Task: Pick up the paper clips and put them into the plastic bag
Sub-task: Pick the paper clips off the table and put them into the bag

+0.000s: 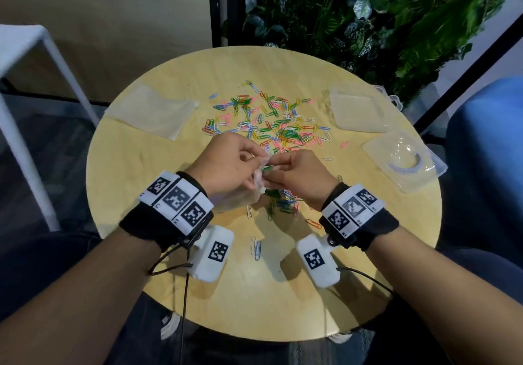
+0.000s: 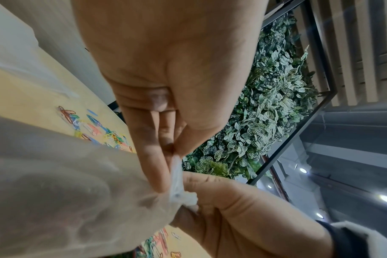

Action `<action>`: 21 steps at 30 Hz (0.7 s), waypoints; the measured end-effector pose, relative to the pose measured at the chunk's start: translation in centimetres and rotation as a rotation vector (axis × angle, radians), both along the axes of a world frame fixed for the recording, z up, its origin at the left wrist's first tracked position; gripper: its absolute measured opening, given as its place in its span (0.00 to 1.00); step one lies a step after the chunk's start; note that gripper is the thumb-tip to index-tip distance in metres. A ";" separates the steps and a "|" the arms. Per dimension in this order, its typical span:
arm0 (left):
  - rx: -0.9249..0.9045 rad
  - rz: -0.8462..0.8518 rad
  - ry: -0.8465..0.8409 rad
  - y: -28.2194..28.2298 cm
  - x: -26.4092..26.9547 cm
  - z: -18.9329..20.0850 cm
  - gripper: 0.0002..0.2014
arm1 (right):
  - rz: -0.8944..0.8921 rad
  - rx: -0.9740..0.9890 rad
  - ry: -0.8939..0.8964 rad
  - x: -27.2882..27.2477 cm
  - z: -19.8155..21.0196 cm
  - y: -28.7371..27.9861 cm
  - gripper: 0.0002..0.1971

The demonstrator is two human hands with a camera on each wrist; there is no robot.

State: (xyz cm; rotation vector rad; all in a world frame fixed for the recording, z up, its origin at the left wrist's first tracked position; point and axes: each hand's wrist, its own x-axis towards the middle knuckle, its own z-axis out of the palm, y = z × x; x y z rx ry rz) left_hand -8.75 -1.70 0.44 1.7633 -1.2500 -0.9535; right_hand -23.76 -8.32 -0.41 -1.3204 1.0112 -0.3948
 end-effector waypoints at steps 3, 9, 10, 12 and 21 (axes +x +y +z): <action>-0.012 -0.021 0.008 0.2 0.1 0.2 0.05 | -0.018 -0.052 -0.005 0.0 0.1 0.0 0.13; -0.013 -0.025 0.022 0.5 0.4 0.5 0.06 | 0.058 0.350 -0.253 0.0 1.6 0.2 0.18; -0.014 -0.031 0.026 0.6 0.5 0.6 0.05 | 0.082 0.408 -0.283 -0.1 2.0 0.2 0.18; -0.016 -0.027 0.031 0.7 0.8 1.0 0.05 | 0.061 0.438 -0.308 -0.3 2.8 -0.2 0.19; -0.051 0.122 0.032 1.6 4.4 2.2 0.07 | 0.211 -0.066 -0.216 -3.3 4.1 1.3 0.16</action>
